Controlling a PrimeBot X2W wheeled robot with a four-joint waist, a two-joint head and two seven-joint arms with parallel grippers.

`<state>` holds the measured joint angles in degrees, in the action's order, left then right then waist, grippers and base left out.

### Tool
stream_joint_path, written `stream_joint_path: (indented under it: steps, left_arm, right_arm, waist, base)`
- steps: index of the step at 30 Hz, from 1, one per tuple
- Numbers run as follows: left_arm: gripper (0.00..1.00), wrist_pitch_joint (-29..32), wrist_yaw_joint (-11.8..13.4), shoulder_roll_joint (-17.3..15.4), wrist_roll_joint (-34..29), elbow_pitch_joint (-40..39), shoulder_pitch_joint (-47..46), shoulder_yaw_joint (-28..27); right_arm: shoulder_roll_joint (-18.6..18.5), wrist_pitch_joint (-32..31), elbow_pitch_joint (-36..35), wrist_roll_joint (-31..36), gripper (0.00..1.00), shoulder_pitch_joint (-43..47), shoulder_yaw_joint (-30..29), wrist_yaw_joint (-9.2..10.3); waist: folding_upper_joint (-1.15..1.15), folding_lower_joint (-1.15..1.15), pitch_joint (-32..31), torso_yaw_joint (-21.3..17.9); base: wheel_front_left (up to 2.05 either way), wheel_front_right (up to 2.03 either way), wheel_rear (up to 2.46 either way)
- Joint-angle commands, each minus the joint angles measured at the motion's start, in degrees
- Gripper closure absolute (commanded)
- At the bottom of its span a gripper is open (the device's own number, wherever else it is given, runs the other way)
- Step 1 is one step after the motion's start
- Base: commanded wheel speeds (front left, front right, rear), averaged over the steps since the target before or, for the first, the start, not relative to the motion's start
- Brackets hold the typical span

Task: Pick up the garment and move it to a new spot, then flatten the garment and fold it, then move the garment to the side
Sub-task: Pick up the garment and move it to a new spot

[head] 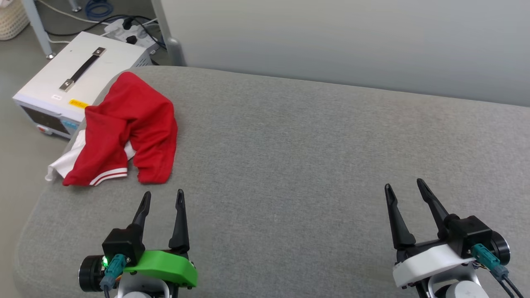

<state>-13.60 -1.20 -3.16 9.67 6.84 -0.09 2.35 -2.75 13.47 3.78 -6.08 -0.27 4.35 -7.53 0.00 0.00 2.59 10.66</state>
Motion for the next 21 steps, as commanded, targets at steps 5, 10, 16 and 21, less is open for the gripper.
stream_joint_path:
  steps: [5, 10, 16, 21]
  left_arm:
    - [0.0, -1.0, -0.1, 0.3, 0.8, 0.3, -0.6, -0.1]
    - [0.0, -1.4, -0.4, 0.3, 0.8, 0.4, -0.3, 0.1]
    - [0.0, -1.4, -0.5, 0.3, 0.3, -0.3, 0.0, 0.2]
    - [0.0, -1.4, -0.6, 0.3, 0.1, -0.4, 0.3, 0.4]
  right_arm:
    - [-0.1, 1.2, 0.3, -0.7, 0.0, -1.1, 1.5, 0.04]
    - [-0.1, 1.5, 0.6, -1.2, 0.0, -1.0, 2.3, 0.04]
    - [-0.1, 1.5, 0.7, -1.7, 0.0, -0.9, 3.0, 0.04]
    - [-0.1, 1.5, 0.4, -1.8, 0.0, -0.9, 3.3, 0.04]
  waist:
    - [0.0, 0.0, -0.2, 6.3]
    - [0.0, 0.0, -0.8, 9.7]
    - [0.0, 0.0, -1.3, 12.1]
    - [0.0, 0.0, -1.4, 13.3]
  base:
    - [0.0, 0.0, 0.0]
    - [0.0, 0.0, 0.0]
    - [0.0, 0.0, 0.0]
    - [0.0, 0.0, 0.0]
